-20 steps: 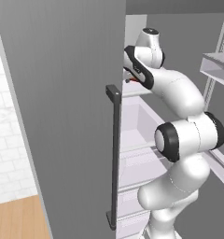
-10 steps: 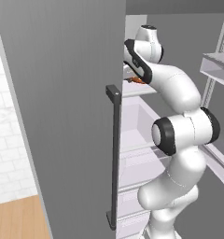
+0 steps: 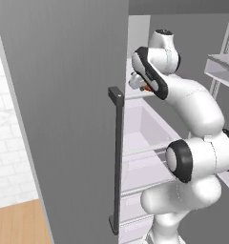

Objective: Place one carrot and one fish in each tupperware on the nearby counter, to pack two identical lunches.

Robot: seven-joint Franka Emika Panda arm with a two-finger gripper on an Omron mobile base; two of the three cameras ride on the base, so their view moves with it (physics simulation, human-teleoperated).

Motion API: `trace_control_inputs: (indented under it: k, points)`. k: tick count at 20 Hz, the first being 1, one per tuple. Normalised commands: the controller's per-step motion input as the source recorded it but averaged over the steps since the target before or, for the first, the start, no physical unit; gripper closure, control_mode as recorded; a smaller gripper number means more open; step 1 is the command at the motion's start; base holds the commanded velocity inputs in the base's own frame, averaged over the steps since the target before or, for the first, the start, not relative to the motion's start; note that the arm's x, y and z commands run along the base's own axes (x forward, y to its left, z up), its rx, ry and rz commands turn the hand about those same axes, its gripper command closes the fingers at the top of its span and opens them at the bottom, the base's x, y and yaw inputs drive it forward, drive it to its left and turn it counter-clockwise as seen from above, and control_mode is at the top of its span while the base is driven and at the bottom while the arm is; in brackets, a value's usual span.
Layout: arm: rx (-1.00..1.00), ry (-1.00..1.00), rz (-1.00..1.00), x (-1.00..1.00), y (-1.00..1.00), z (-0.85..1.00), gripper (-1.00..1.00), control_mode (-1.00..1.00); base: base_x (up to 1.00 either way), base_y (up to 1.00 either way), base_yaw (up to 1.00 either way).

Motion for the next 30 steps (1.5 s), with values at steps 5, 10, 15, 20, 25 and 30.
trace_control_inputs:
  k: [5,10,15,20,25,30]
  points:
    - [0.0,-0.04,0.0,-1.0,-0.31,-0.01,1.0,-1.0,0.0,0.0,0.0]
    - [0.0,-0.21,-0.05,-1.0,-0.06,0.0,1.0,-1.0,0.0,0.0,0.0]
    - [0.0,-0.25,-0.07,-1.0,-0.08,0.0,1.0,-1.0,0.0,0.0,0.0]
    - [0.0,-0.2,-0.05,-0.8,-0.14,0.0,1.0,1.0,-0.2,-0.04,-0.01]
    - [0.0,0.0,0.0,0.0,0.0,0.0,1.0,1.0,-1.0,-0.16,-0.06]
    - [0.0,0.0,0.0,0.0,0.0,0.0,1.0,1.0,-1.0,-0.23,-0.04]
